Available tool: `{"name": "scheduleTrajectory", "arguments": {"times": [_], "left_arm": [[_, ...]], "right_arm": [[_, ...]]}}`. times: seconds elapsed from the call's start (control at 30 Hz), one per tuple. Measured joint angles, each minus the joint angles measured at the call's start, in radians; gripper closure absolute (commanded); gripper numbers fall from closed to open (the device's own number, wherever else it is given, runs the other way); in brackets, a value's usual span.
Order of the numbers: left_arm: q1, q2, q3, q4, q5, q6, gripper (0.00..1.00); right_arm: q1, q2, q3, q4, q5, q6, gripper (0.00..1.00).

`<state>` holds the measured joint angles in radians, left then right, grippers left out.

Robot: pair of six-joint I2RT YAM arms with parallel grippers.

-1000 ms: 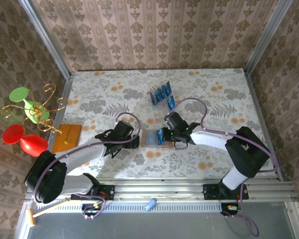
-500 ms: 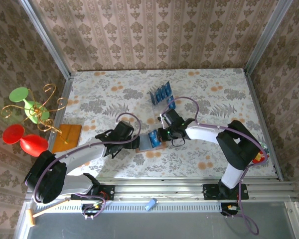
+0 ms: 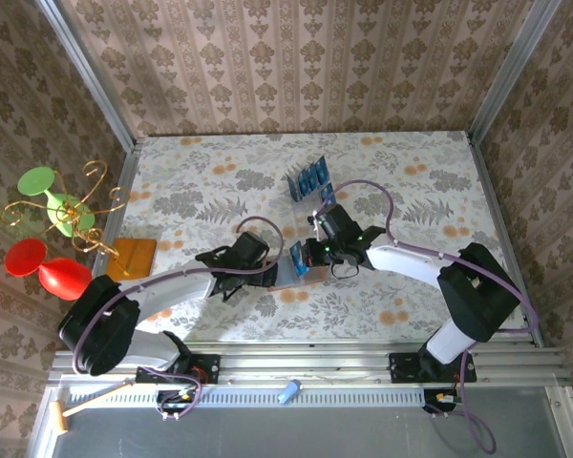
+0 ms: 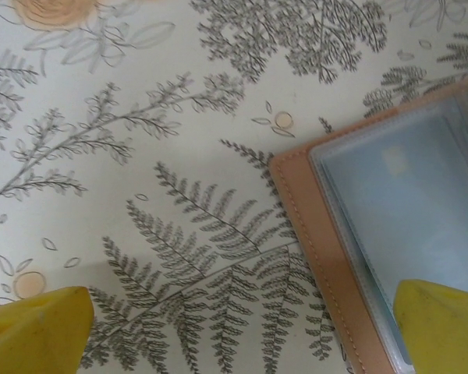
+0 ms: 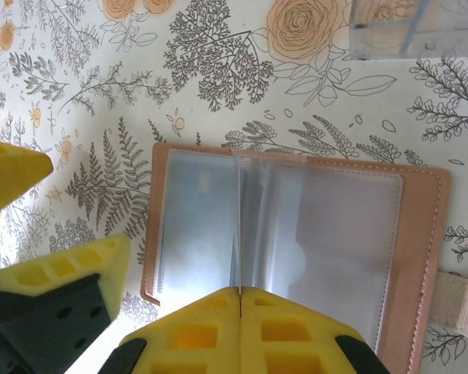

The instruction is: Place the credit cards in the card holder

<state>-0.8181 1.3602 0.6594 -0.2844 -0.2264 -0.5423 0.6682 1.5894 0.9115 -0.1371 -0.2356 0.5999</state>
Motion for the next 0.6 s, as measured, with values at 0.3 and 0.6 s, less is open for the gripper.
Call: {"name": "scheduleTrajectory", "arguments": {"times": [0.3,0.6], "left_arm": [[-0.059,0.067,0.051,0.0,-0.035,0.0,0.0],[-0.065,0.117,0.063,0.007,-0.063,0.0,0.0]], "right_arm": [[-0.014,0.0,-0.092,0.076,0.018,0.068,1.0],[-0.034,0.0,-0.125,0.142,0.018,0.093,1.0]]}}
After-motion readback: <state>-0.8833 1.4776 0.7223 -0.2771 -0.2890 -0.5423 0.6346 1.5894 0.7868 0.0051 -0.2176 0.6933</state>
